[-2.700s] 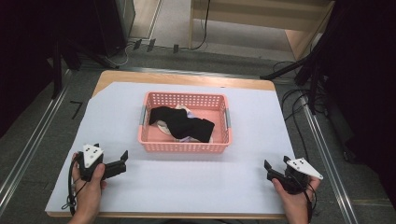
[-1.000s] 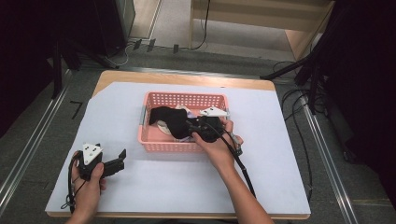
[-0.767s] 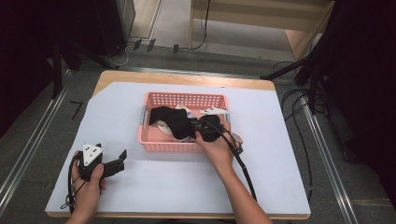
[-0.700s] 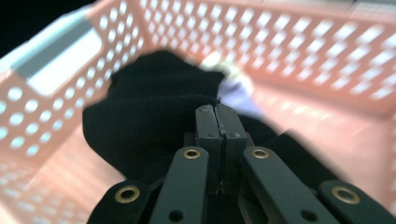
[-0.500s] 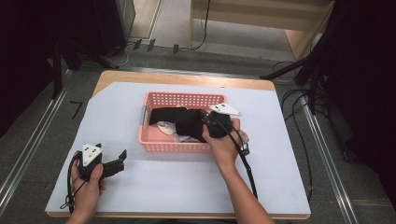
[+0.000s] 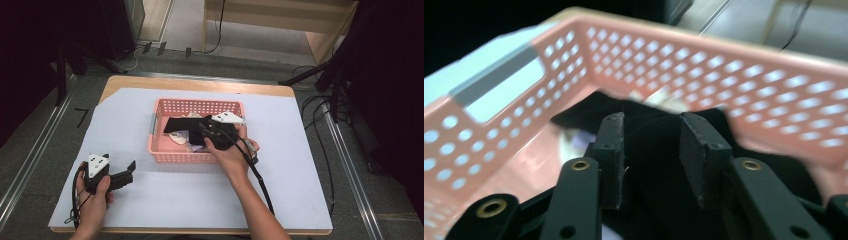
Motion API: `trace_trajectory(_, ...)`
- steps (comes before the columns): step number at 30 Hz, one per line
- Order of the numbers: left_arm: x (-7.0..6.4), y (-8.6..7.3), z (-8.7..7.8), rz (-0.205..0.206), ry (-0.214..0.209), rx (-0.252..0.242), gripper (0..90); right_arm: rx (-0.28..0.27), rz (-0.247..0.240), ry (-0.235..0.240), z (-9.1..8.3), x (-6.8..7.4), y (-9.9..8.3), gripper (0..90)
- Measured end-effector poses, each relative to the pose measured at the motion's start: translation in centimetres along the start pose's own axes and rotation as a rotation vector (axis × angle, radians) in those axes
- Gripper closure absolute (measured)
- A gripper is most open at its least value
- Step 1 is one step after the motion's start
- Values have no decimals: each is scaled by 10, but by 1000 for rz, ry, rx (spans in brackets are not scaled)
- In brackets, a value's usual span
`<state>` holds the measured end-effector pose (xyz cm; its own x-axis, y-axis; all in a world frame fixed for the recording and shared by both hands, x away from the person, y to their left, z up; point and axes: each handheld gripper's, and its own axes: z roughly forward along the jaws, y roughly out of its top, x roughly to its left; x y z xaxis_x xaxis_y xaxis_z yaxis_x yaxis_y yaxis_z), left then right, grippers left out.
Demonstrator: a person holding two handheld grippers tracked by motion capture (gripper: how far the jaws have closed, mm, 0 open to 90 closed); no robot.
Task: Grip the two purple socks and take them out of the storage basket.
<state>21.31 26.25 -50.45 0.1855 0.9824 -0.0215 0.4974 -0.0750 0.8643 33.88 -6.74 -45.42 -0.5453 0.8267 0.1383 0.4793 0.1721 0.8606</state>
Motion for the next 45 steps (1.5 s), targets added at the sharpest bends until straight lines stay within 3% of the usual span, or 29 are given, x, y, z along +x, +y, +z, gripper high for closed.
trace_trajectory(4,0,0,0,3,-1,0,85,50,-12,1,13,7,-2,565)
trace_trajectory(5,0,0,0,1,-3,1,85,101,-7,-13,20,10,-3,529)
trace_trajectory(6,0,0,0,1,-3,1,85,101,-7,-13,20,10,-3,529)
trace_trajectory(7,0,0,0,1,-3,0,86,132,19,1,24,12,-3,463)
trace_trajectory(8,0,0,0,1,-4,0,86,132,19,1,24,12,-3,463)
trace_trajectory(9,0,0,0,2,-4,2,86,173,43,13,29,15,-3,417)
trace_trajectory(12,0,0,0,2,-5,2,86,288,36,-34,37,19,-1,435)
trace_trajectory(13,0,0,0,2,-5,2,86,288,36,-34,37,19,-1,435)
trace_trajectory(16,-1,0,0,0,-3,-1,86,364,35,-45,42,21,0,514)
trace_trajectory(17,0,0,1,3,-6,1,86,408,28,-57,45,21,0,655)
trace_trajectory(19,0,0,1,2,-6,0,86,429,27,-81,45,21,-1,769)
trace_trajectory(23,0,0,0,1,-9,0,86,369,15,-110,39,18,0,813)
trace_trajectory(24,0,0,0,1,-9,1,86,340,24,-111,35,17,1,817)
trace_trajectory(25,0,0,0,3,-11,2,86,263,66,-112,27,12,5,818)
trace_trajectory(27,0,0,0,4,-12,2,86,175,88,-113,17,6,10,818)
trace_trajectory(28,0,0,0,4,-12,2,86,175,88,-113,17,6,10,818)
trace_trajectory(29,0,0,0,1,-12,1,86,91,101,-81,6,0,15,819)
trace_trajectory(30,0,0,0,1,-12,1,86,91,101,-81,6,0,15,819)
trace_trajectory(31,0,0,0,2,-12,3,86,29,93,-58,-4,-1,19,818)
trace_trajectory(32,0,0,1,0,-15,3,86,29,93,-58,-4,-1,19,818)
trace_trajectory(33,0,0,1,2,-15,5,88,-15,86,-10,-10,1,23,817)
trace_trajectory(36,0,0,1,5,-14,5,88,-38,41,71,-11,10,24,816)
trace_trajectory(38,0,0,1,4,-13,4,89,-39,20,90,-10,14,23,816)
trace_trajectory(39,0,0,1,3,-11,1,89,-33,-6,66,-7,19,23,816)
trace_trajectory(41,0,0,0,2,-15,1,88,-6,5,-19,-5,15,23,815)
trace_trajectory(43,1,0,0,1,-18,1,89,31,48,-116,-3,5,23,812)
trace_trajectory(45,1,0,-1,1,-22,7,88,78,61,-202,-2,-8,21,805)
